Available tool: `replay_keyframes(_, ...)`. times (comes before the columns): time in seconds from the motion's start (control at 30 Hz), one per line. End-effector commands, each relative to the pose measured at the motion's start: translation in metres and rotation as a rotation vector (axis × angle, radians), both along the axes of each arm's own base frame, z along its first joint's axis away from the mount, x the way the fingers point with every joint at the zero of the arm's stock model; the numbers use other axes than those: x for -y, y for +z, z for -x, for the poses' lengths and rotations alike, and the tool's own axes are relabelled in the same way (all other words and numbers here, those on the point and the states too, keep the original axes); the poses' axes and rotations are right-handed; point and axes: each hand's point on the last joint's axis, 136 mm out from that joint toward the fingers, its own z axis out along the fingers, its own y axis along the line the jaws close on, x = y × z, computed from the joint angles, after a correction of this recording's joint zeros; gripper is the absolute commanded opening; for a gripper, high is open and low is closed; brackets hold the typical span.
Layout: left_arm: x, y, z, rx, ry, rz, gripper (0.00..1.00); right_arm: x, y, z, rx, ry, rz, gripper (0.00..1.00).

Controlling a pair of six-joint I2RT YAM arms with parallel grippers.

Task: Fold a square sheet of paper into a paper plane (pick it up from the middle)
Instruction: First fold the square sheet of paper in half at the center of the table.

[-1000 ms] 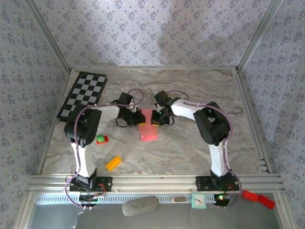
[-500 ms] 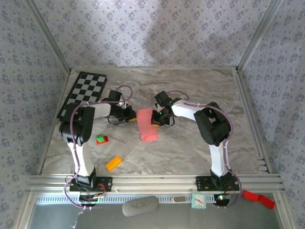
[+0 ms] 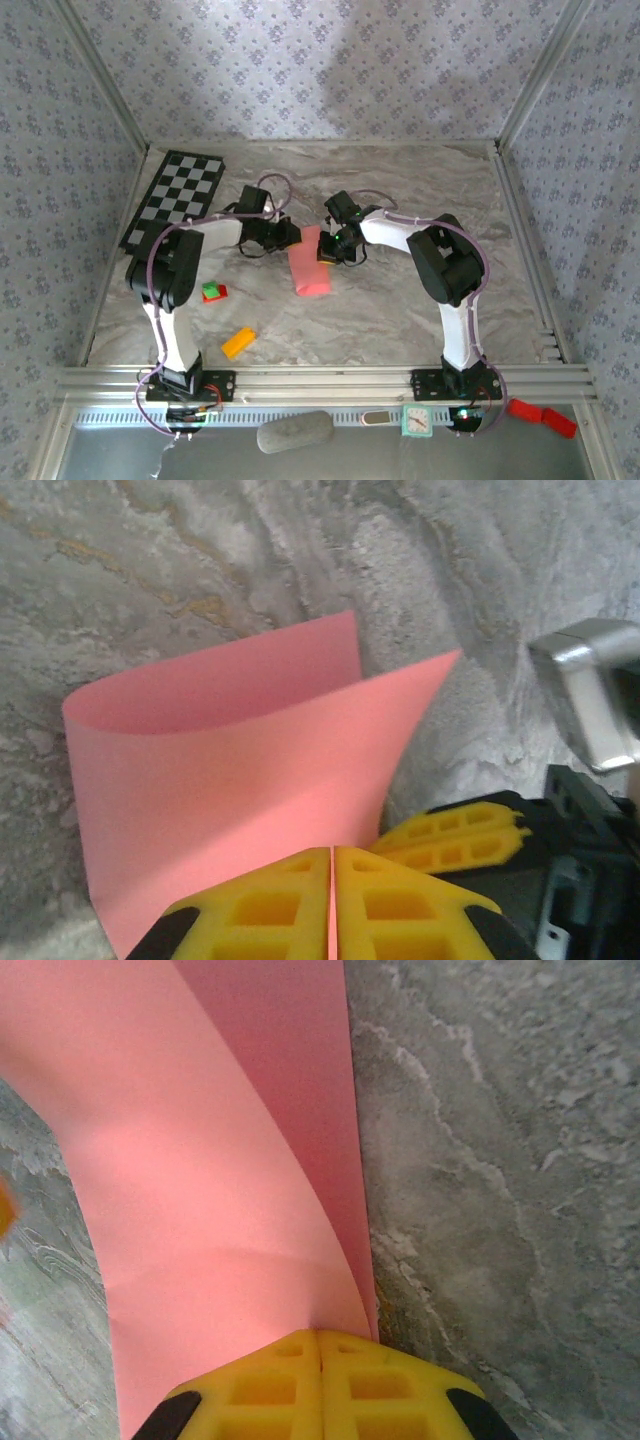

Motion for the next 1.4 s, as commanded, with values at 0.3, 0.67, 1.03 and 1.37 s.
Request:
replay_keyframes(0.3, -0.054, -0.037, -0.032, -0.028, 0.163, -0.147, 0.09, 0.094, -0.095, 0.072, -0.252, -0.002, 0.427, 0.07)
replay_keyframes(0.67, -0.035, 0.012, -0.031, 0.067, 0.095, -0.050, 0.10, 0.104, -0.100, 0.086, -0.283, -0.004, 0.450, 0.07)
replay_keyframes(1.03, -0.016, -0.011, -0.031, 0.006, 0.048, -0.045, 0.10, 0.105, -0.101, 0.087, -0.290, -0.005, 0.453, 0.07)
replay_keyframes(1.37, -0.057, -0.042, -0.054, -0.059, 0.134, -0.187, 0.09, 0.106, -0.101, 0.087, -0.288, -0.006, 0.459, 0.07)
